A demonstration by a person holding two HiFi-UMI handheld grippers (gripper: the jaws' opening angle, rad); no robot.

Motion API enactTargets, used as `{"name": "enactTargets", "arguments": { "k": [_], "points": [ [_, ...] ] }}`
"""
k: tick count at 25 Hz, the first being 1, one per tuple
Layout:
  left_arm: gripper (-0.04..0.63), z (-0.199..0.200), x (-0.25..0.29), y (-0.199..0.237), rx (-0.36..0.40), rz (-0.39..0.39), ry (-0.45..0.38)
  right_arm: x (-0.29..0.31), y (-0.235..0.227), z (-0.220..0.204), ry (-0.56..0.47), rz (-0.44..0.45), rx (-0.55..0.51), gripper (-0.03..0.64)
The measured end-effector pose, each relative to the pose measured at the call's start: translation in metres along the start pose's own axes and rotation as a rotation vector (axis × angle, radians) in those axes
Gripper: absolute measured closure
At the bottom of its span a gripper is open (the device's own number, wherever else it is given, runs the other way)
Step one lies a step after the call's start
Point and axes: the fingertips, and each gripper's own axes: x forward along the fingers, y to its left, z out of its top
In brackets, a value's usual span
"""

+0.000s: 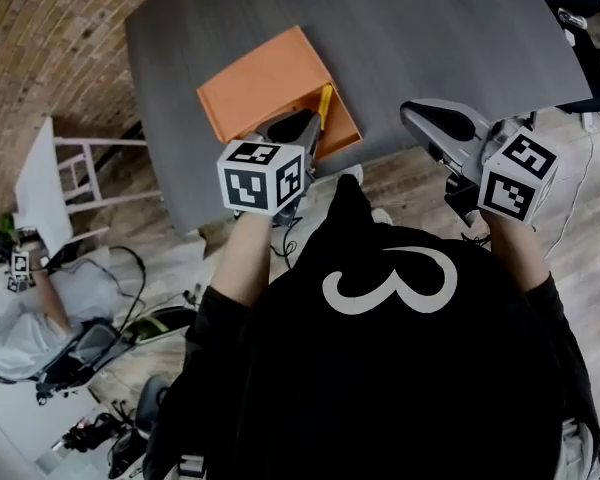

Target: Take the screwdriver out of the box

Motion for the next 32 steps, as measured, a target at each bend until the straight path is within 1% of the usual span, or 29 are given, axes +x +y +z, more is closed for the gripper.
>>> {"name": "enactTargets", "arguments": {
  "k": [3, 9, 14, 19, 21, 25, 30, 32],
  "points": [
    [0.523, -0.013, 0.016, 0.001, 0.001, -0.003, 0.052, 0.0, -0.009, -0.006, 0.004, -0.014, 0.022, 0.615],
    [0.48, -0.031, 0.041, 0.009, -0.031, 0.012, 0.16, 0.001, -0.024, -0.008, 0.0, -0.036, 0.054, 0.615],
    [0.41, -0.044, 0.057, 0.015, -0.029, 0.044, 0.253, -0.001, -0.032, -0.012, 0.004, -0.05, 0.074, 0.615],
    [0.402, -0.058, 0.069, 0.019, -0.008, 0.073, 0.319, -0.005, -0.039, -0.013, -0.018, -0.057, 0.084, 0.615],
    [0.373, -0.062, 0.074, 0.019, 0.001, 0.079, 0.337, -0.008, -0.042, -0.014, -0.026, -0.061, 0.088, 0.615],
    [0.387, -0.067, 0.078, 0.021, 0.016, 0.1, 0.379, -0.01, -0.045, -0.016, -0.032, -0.068, 0.102, 0.615],
    [0.423, -0.067, 0.08, 0.024, 0.086, 0.137, 0.405, -0.012, -0.048, -0.015, -0.049, -0.065, 0.131, 0.615],
    [0.425, -0.068, 0.082, 0.023, 0.102, 0.146, 0.409, -0.014, -0.048, -0.017, -0.047, -0.067, 0.131, 0.615]
  ]
}}
